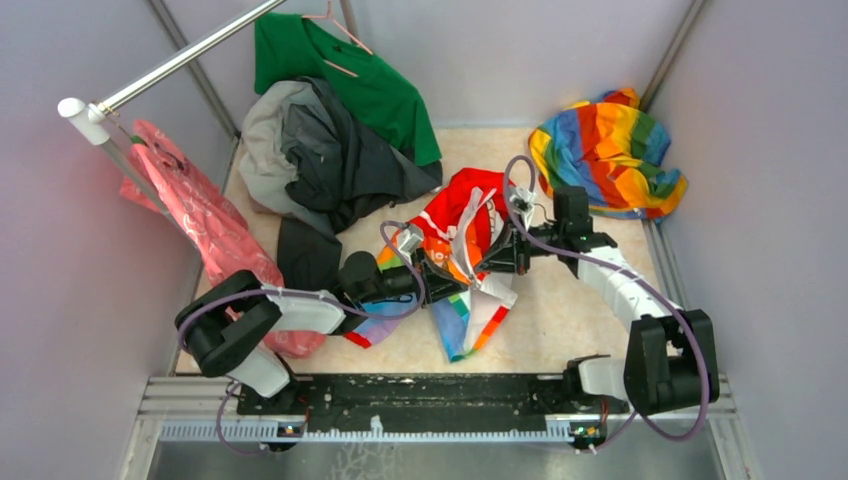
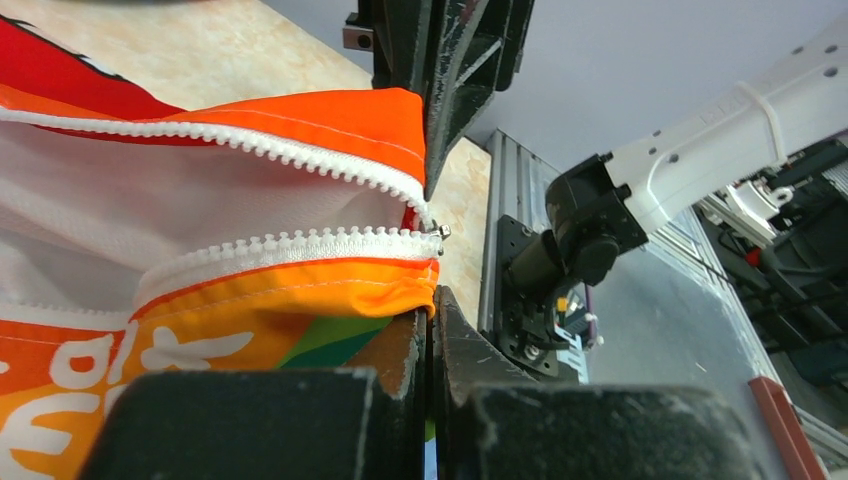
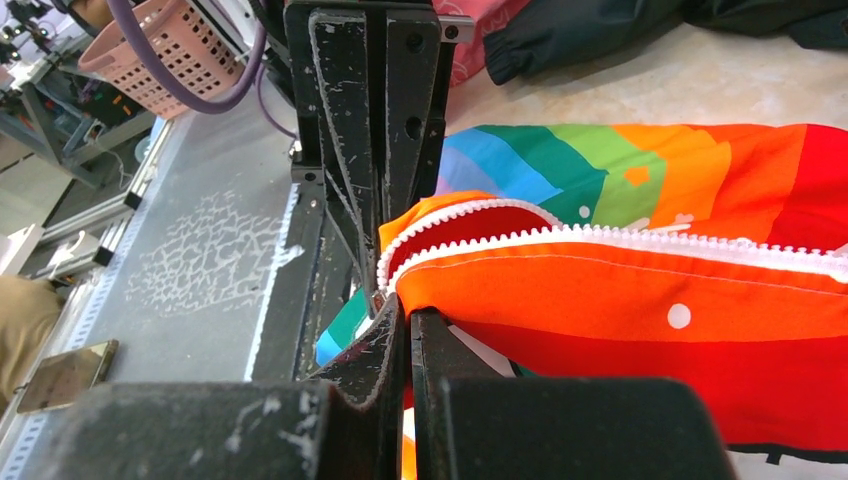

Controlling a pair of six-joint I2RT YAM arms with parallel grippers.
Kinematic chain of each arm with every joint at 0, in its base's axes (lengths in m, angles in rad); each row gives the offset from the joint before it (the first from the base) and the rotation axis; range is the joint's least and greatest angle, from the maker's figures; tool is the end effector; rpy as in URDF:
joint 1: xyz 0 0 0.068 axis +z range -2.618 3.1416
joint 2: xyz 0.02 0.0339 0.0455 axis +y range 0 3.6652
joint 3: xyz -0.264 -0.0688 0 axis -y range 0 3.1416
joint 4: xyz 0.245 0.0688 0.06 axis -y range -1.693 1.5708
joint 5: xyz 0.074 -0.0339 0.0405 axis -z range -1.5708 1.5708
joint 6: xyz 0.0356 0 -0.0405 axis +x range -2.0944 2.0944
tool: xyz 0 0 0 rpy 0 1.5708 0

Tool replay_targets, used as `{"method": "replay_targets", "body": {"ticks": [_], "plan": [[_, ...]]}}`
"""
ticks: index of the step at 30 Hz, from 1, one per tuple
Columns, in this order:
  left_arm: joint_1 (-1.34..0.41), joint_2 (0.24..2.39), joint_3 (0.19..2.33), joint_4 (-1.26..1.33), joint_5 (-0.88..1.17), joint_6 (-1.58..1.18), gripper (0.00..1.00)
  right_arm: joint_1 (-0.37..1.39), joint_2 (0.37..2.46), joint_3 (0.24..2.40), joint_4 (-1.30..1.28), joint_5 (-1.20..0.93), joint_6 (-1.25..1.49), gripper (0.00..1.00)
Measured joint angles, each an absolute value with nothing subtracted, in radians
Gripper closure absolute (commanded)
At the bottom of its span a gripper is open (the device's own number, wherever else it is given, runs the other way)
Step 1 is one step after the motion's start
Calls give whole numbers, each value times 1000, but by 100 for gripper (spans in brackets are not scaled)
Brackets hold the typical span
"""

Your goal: Zip up the jacket

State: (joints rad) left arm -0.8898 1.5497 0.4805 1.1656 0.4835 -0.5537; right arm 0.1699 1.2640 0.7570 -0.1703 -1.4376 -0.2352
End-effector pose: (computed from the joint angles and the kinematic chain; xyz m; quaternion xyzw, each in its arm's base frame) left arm 0.1696 -0.2356 0.2016 0.2839 0.6138 -0.5957 0.4333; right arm 0.2354 0.0762 0.2493 -0.4152 0.6076 0.5829 0.3444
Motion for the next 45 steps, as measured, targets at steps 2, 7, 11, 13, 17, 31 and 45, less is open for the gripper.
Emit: {"method": "replay_targets", "body": {"ticks": [2,7,11,13,17,31,45], "plan": [[-890,1550,481,1161,504,-557,100,173,1264,751,-172,-1436,-247,100],[-890,1551,481,1158,540,-595,100,175,1263,730,-179,-1439,-301,100],[-890,1571,481,1167,560,-653,100,175,1262,726,-239,-1442,-397,100],[-890,1590,481,1179,569,-690,100,175,1257,726,-286,-1440,-462,100],[-890,1623,481,1205,585,-760,100,175,1243,726,-370,-1433,-589,100],[-890,1700,566,1112,673,-892,100,175,1228,727,-596,-1332,-967,100],[-879,1748,627,1047,724,-960,100,175,1224,727,-616,-1286,-987,98]]}}
